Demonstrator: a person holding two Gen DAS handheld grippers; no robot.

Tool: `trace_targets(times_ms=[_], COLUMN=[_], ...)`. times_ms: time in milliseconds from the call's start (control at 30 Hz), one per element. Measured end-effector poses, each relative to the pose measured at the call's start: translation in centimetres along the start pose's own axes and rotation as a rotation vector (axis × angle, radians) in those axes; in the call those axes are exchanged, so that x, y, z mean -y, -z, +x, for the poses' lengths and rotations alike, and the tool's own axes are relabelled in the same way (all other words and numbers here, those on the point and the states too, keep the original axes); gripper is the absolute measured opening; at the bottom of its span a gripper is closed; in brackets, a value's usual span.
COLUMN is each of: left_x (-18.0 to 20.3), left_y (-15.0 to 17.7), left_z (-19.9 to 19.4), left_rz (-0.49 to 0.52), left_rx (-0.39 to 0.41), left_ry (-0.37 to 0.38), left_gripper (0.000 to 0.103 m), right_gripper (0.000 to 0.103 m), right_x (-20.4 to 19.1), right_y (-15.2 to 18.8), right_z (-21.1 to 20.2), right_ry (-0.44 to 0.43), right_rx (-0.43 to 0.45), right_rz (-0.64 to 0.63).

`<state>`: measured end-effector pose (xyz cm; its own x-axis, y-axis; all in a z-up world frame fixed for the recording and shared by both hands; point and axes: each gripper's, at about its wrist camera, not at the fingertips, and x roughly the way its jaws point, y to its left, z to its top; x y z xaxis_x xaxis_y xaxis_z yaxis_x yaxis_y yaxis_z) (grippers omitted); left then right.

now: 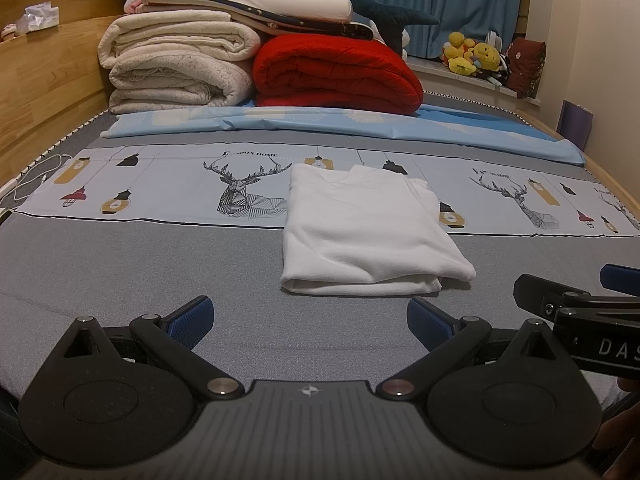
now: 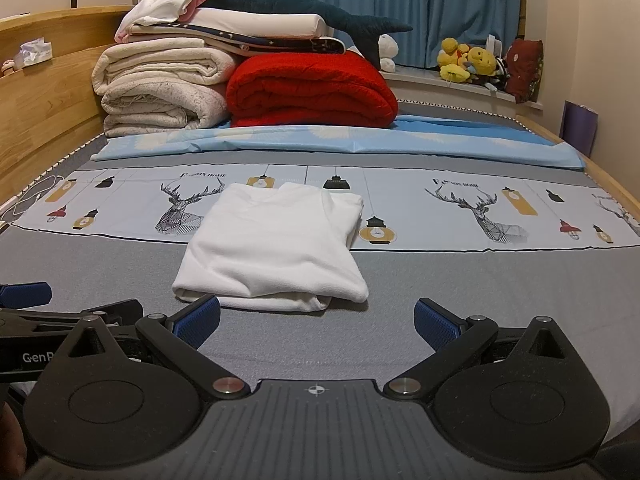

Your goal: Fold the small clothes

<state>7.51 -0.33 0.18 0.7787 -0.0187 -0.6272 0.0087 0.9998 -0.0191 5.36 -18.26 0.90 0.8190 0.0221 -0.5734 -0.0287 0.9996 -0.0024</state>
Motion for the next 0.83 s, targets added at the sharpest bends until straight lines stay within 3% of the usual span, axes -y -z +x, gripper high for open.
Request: trace_targets(times_ms=[833], left_x=[0.07], left_y=[0.06], left_z=[0.04], left_rz=[0.002], left_rx=[0.002], left_ry=[-0.003], left_gripper=[0.103], right_gripper=[0.102], right_x=[-0.2], right_y=[0.11], right_z=[0.32], right_ry=[-0.004], right_rx=[-0.013], right_rz=[0.01])
